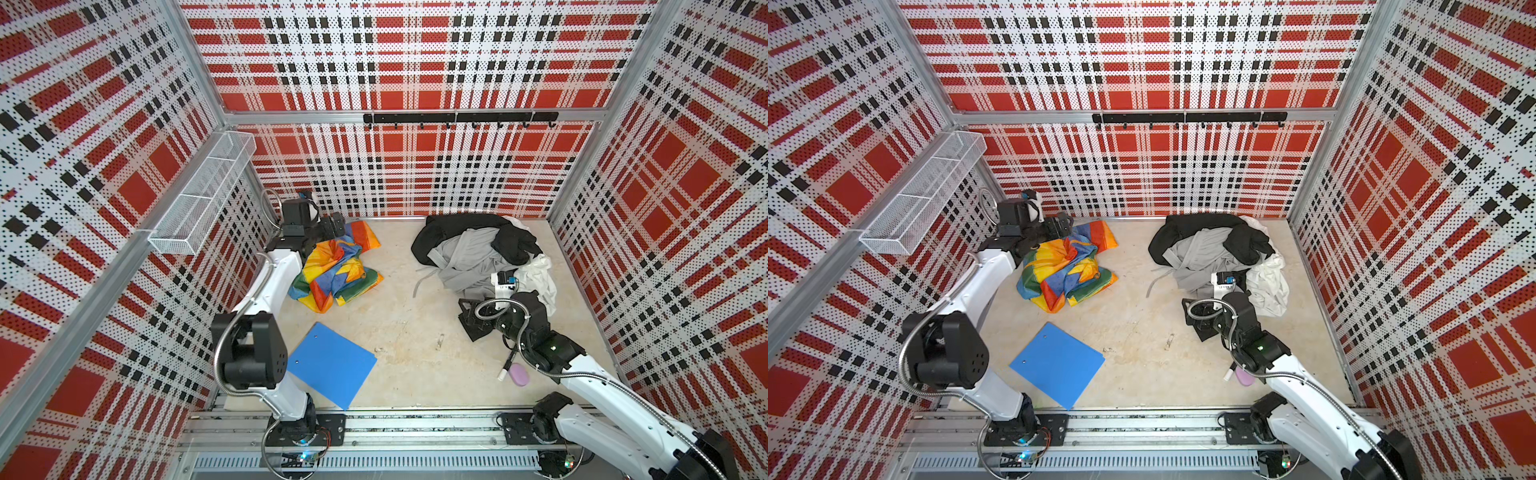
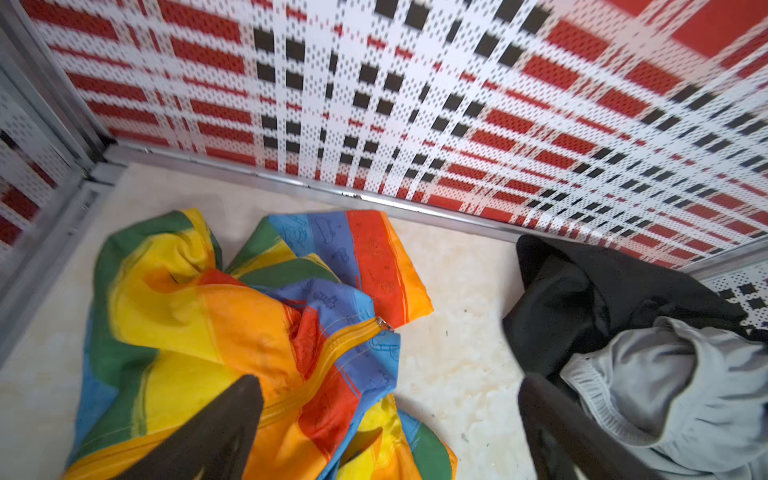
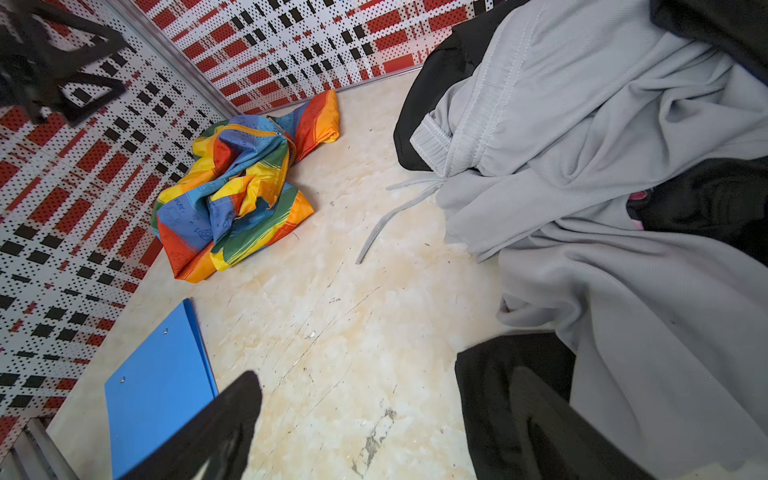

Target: Pick out a specific cloth from the pile

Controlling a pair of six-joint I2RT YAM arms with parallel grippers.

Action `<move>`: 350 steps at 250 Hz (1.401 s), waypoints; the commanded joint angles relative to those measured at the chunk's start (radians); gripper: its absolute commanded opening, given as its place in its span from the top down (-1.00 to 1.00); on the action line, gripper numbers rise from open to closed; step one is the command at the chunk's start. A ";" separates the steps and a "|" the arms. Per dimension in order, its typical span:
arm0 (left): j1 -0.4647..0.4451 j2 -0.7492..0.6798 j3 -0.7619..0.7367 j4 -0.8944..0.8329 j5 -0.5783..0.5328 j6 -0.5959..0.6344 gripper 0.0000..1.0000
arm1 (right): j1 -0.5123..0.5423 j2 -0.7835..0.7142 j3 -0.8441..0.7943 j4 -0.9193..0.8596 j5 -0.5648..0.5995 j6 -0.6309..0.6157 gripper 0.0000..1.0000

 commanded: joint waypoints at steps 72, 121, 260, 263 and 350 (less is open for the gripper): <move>-0.074 -0.497 -0.506 0.123 -0.138 -0.001 -0.98 | 0.002 -0.063 0.045 0.018 0.165 -0.053 -1.00; -0.218 -0.674 -0.718 0.197 -0.442 0.007 -0.98 | 0.000 -0.110 0.010 0.004 0.312 -0.058 -1.00; -0.168 -0.561 -1.024 0.717 -0.559 0.142 -0.98 | -0.098 -0.177 -0.033 0.096 0.439 -0.253 -1.00; -0.162 -0.557 -1.029 0.730 -0.557 0.142 -0.98 | -0.107 -0.176 -0.033 0.098 0.432 -0.254 -1.00; -0.133 -0.262 -1.158 1.282 -0.464 0.275 -0.99 | -0.306 -0.054 -0.072 0.272 0.295 -0.353 -1.00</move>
